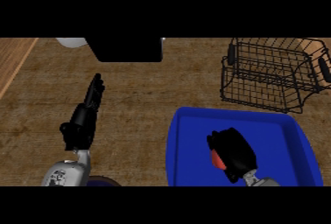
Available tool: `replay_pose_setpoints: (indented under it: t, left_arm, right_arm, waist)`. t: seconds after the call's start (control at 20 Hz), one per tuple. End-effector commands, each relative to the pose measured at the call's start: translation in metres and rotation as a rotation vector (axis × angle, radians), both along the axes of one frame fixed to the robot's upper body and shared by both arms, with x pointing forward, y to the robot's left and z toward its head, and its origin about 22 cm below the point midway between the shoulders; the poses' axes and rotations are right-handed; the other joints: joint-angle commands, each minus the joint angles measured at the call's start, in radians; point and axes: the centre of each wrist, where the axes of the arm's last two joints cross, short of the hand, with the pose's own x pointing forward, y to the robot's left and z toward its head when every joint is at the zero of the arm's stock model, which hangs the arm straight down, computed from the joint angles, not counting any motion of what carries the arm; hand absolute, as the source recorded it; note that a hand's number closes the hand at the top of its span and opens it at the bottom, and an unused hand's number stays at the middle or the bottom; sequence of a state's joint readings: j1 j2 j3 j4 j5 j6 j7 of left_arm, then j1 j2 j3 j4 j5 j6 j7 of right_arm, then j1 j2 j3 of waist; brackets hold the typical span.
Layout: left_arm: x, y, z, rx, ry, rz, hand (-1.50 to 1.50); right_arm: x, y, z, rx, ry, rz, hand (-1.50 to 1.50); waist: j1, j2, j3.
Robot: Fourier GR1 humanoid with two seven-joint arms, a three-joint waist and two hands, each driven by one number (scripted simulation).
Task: Pick the bell pepper from the tray and place it in the tiered basket
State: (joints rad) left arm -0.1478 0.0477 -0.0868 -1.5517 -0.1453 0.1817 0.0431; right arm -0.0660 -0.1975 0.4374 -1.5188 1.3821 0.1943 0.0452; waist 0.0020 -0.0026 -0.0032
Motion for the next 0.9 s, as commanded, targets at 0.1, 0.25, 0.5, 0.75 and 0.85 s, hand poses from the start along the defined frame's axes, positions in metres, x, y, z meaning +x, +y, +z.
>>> replay_pose_setpoints:
  t: [0.1,0.25,0.5,0.75,0.85]
  left_arm:
    - [-0.003,0.004,-0.005,0.004,-0.002,-0.002,0.00]
    - [0.003,0.005,-0.005,0.021,-0.015,-0.002,0.00]
    - [-0.001,0.002,-0.002,-0.011,0.009,-0.022,0.00]
    - [-0.006,-0.016,-0.008,-0.004,0.000,0.009,0.00]
    - [0.003,0.013,0.001,0.002,0.004,0.008,0.00]
  right_arm:
    - [0.021,0.019,-0.011,-0.127,0.178,-0.531,1.50]
    - [0.037,0.034,0.001,-0.170,0.135,-0.659,1.50]
    - [0.055,0.060,0.029,-0.143,0.015,-0.790,1.50]
    - [0.054,0.074,0.089,-0.107,-0.138,-0.855,1.50]
    - [0.053,0.075,0.121,-0.097,-0.195,-0.867,1.50]
  waist:
    - [0.005,0.011,-0.002]
    - [0.018,0.011,0.003]
    - [0.010,0.003,0.003]
    - [-0.004,-0.001,0.003]
    - [-0.007,-0.002,0.002]
